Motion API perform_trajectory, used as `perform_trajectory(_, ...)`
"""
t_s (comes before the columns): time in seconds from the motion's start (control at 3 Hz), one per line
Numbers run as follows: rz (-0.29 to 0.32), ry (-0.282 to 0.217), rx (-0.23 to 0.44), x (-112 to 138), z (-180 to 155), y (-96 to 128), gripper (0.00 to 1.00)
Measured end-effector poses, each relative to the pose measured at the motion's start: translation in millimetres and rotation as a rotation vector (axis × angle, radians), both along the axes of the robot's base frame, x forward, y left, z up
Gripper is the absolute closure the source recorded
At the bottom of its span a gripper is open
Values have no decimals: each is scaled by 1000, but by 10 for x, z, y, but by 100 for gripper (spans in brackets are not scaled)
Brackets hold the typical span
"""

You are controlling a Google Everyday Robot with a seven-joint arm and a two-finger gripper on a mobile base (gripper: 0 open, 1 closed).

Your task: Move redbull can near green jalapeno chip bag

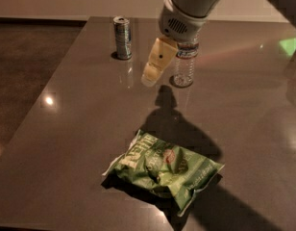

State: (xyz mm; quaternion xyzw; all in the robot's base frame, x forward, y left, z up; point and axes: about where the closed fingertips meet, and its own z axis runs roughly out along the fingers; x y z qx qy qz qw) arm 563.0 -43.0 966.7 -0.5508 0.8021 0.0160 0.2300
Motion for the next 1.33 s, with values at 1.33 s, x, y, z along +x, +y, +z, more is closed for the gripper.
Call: perform_trajectory(1.33, -192, -16, 51, 565, -72, 300, 0)
